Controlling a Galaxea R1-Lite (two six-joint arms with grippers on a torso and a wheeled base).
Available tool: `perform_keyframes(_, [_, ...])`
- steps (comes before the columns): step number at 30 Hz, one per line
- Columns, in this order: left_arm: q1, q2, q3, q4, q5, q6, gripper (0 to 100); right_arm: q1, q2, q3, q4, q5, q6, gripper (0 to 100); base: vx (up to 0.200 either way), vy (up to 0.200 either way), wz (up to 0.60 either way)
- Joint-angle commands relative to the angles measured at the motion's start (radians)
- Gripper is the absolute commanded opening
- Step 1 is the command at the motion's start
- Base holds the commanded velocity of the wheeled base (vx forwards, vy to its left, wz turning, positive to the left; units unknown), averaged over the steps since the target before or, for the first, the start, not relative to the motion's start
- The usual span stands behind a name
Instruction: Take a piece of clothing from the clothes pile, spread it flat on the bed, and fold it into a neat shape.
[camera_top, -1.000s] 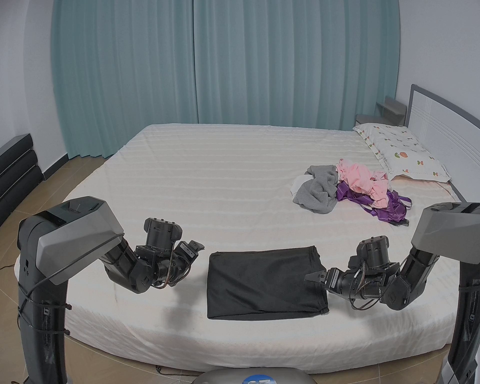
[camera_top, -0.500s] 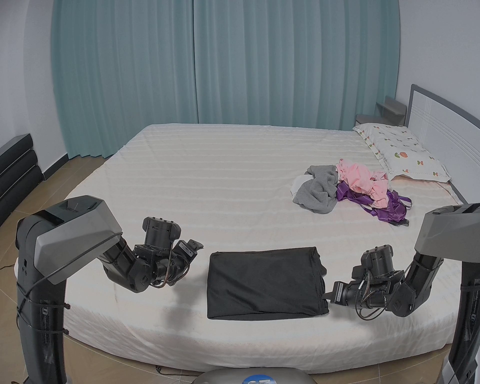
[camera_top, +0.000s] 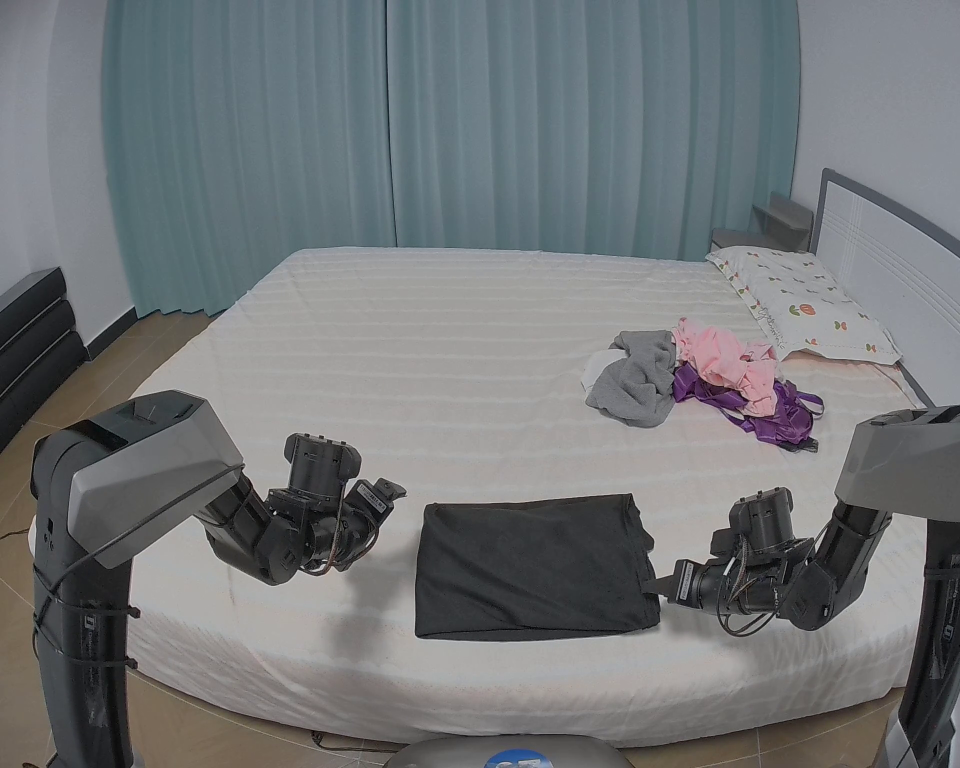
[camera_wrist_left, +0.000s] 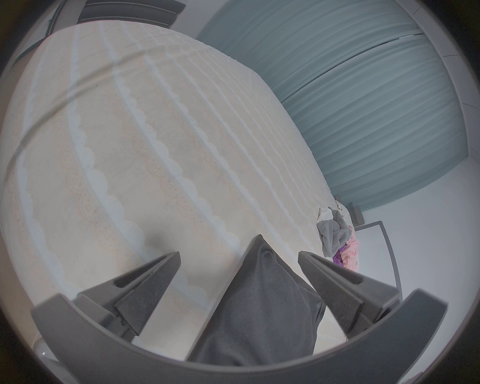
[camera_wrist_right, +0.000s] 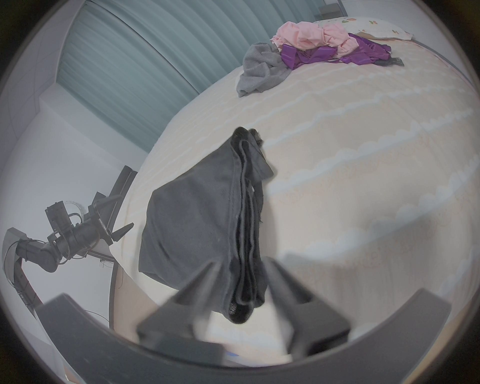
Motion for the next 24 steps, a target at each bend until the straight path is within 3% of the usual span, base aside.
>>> perform_keyframes(1, [0.000,0.000,0.000,0.000,0.000,0.000,100,-0.009,0.003,-0.031,-0.007,0.005,0.012,100,0.000,0.000,0.00])
perform_keyframes(5, [0.000,-0.002,0.001,0.000,0.000,-0.003,100,-0.016,0.024,-0.114,0.004,0.008,0.026,100,0.000,0.000,0.00])
perform_keyframes(10, [0.000,-0.002,0.000,0.000,0.000,-0.002,100,-0.004,0.101,-0.313,0.038,-0.029,0.136,100,0.000,0.000,0.00])
perform_keyframes(16, [-0.002,0.000,0.001,0.000,0.002,-0.002,100,0.007,0.165,-0.549,0.199,-0.124,0.146,100,0.000,0.000,0.00])
perform_keyframes(24, [-0.002,0.000,0.001,0.000,0.002,0.000,100,0.007,0.245,-0.715,0.306,-0.142,0.150,100,0.000,0.000,0.00])
